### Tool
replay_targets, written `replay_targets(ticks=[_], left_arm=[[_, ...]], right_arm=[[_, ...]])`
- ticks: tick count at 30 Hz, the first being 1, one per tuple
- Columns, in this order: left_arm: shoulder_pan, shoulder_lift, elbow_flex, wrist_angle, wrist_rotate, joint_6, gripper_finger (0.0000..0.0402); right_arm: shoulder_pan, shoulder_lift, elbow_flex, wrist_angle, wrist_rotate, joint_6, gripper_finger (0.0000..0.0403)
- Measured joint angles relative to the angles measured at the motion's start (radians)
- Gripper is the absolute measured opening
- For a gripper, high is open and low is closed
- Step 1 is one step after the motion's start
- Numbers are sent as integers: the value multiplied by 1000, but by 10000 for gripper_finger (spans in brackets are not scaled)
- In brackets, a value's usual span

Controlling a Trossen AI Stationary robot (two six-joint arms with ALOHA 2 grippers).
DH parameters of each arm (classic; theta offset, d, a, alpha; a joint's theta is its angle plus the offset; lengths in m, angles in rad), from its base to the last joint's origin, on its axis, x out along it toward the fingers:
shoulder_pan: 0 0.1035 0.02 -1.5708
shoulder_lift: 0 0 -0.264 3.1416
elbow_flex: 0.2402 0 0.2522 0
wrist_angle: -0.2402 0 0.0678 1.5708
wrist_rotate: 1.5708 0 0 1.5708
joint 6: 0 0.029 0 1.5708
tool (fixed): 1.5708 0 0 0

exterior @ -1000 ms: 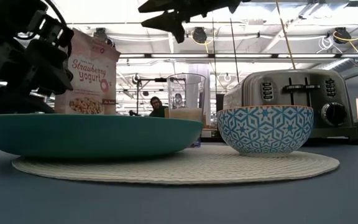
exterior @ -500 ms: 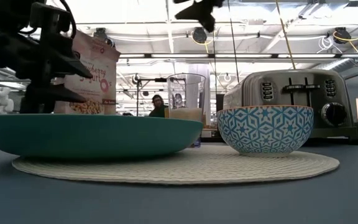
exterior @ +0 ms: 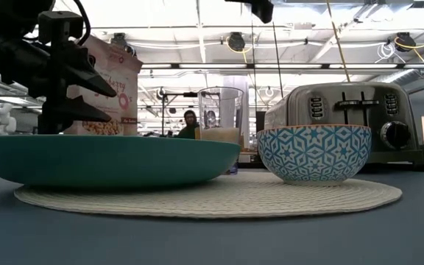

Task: Arrange a breakfast setting
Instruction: Put the apple on the green plate

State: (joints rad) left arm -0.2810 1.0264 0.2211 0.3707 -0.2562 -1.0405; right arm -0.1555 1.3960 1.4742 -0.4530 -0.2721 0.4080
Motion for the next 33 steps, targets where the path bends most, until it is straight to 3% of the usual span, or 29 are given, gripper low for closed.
replay_targets(ticks=[6, 13, 18, 21, 33], left_arm=[[0, 0, 0, 0, 0, -2, 202], [0, 0, 0, 0, 0, -9, 202], [0, 0, 0, 0, 0, -11, 202], [0, 0, 0, 0, 0, -13, 202], [0, 0, 0, 0, 0, -11, 202]], right_arm=[[0, 11, 0, 21, -72, 1, 254], [1, 16, 0, 16, -74, -23, 348], [8, 16, 0, 15, -127, -30, 392], [8, 16, 0, 14, -175, -27, 397], [44, 8, 0, 2, -199, -8, 394]])
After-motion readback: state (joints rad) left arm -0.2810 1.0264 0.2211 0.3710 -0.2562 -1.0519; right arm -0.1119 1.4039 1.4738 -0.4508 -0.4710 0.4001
